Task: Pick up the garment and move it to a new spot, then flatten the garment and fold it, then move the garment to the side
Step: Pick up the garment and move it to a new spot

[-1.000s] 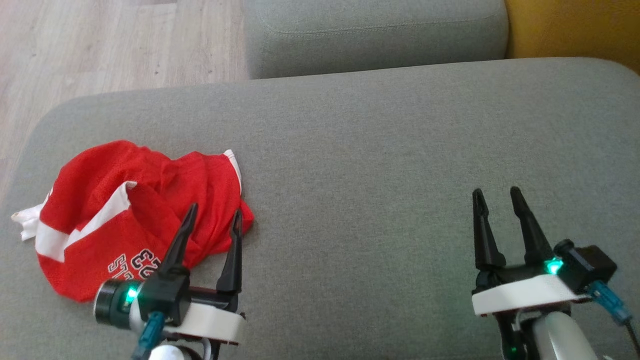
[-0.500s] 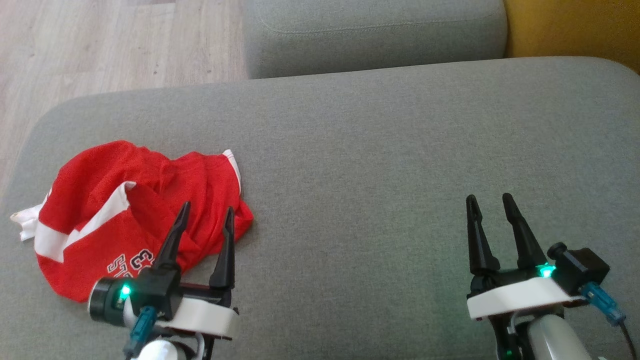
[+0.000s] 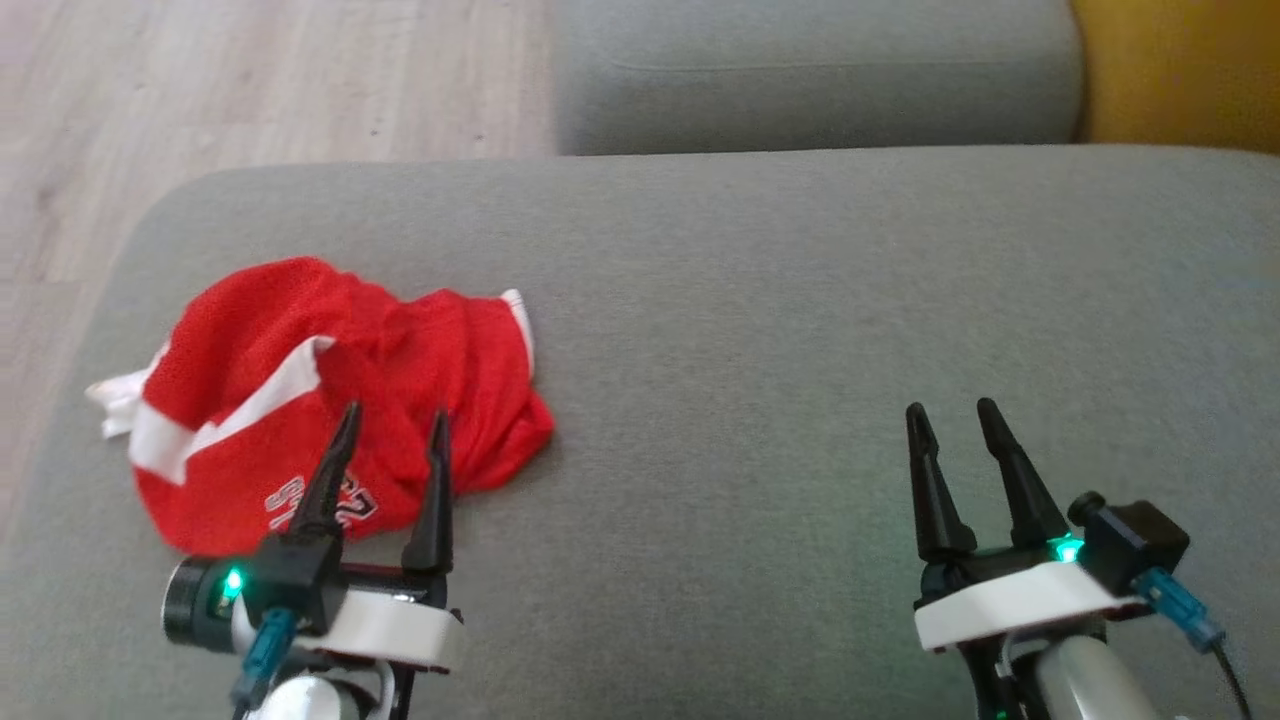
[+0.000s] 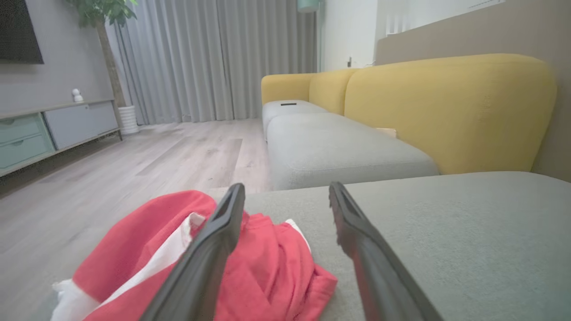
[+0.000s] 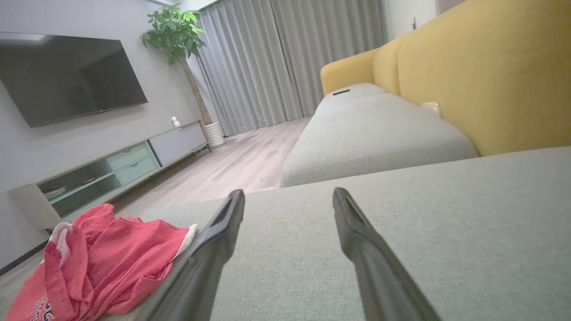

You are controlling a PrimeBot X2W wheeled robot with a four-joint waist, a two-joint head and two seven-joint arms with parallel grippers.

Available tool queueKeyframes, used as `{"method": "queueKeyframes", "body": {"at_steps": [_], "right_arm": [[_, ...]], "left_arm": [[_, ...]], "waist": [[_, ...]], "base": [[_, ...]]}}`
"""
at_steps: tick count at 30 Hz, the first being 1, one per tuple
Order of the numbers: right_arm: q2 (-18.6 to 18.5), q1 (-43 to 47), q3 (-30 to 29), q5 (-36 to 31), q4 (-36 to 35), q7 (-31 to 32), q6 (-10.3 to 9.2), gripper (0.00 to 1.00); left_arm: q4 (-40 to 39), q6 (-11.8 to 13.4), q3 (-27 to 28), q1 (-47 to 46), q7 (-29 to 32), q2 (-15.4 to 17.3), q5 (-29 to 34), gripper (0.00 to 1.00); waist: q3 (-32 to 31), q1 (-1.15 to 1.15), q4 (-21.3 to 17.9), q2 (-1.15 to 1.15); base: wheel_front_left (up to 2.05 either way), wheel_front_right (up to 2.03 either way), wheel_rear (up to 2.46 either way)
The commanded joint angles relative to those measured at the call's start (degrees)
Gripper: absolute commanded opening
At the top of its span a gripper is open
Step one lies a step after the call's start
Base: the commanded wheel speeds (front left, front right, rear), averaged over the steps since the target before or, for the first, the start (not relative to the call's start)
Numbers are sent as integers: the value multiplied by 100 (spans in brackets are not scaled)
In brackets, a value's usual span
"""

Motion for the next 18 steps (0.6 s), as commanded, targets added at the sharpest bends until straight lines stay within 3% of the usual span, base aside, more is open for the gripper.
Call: {"method": "queueKeyframes", "body": {"at_steps": [1,18], "right_arm": [[-34,-183,170,58,-152,-61,-5,100],[-34,-112,542,325,12,-61,-5,100]], "left_arm": [[-155,-7,220,-130,-70,-26,38,100],[-225,-140,616,60,-70,9,102,100]], "waist": [[-37,0,192,0],[-235,0,1492,0]], "base": [[0,0,0],[0,0,0]]}}
